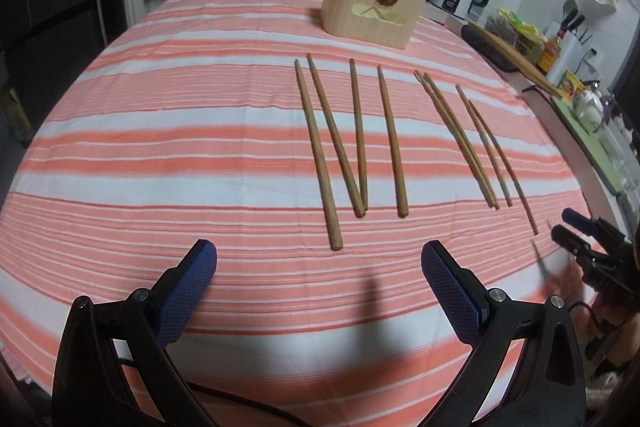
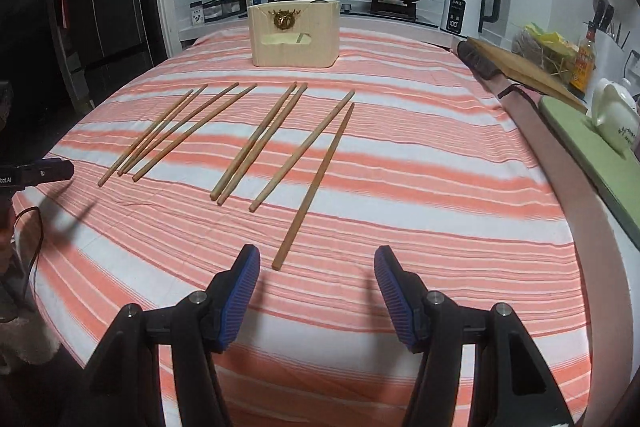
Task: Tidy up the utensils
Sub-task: 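Move both tools back over the row of wooden chopsticks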
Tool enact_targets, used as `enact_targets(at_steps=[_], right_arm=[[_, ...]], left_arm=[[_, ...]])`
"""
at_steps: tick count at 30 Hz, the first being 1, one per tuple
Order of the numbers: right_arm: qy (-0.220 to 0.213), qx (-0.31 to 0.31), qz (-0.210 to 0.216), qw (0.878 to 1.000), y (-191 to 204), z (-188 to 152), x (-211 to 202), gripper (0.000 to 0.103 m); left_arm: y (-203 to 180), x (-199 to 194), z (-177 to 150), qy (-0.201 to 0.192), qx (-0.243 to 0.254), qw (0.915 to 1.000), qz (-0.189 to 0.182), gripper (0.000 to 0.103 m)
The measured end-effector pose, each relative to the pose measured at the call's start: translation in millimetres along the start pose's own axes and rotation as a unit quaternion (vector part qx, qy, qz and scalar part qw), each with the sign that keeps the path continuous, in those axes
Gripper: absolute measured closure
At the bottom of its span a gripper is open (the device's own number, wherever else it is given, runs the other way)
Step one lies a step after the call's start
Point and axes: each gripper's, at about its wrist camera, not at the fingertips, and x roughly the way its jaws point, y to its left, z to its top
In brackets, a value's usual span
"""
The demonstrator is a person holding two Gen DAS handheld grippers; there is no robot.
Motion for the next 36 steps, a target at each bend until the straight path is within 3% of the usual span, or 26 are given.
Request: enact_targets(at_steps=[11, 21, 31, 36], right_arm=[[0.003, -0.015, 0.001, 1.000, 25, 1, 19, 0.042], [0.018, -0.001, -0.005, 1.000, 20, -4, 29, 0.042], [0.018, -0.003, -0.029, 0.999, 23, -6, 27, 0.045], [0.017, 0.006, -0.033, 0.999, 20, -7, 25, 0.052]], left_arm=[[-2, 24, -3, 0.027, 0.007, 0.9992, 0.030, 0.012], [-11, 31, -5, 0.022, 0.033, 0.9962, 0.078, 0.017], [-8, 29, -6, 0.013, 0.026, 0.9965, 0.078, 0.019], [-14, 29, -7, 0.009, 0.031, 0.9961, 0.082, 0.028]])
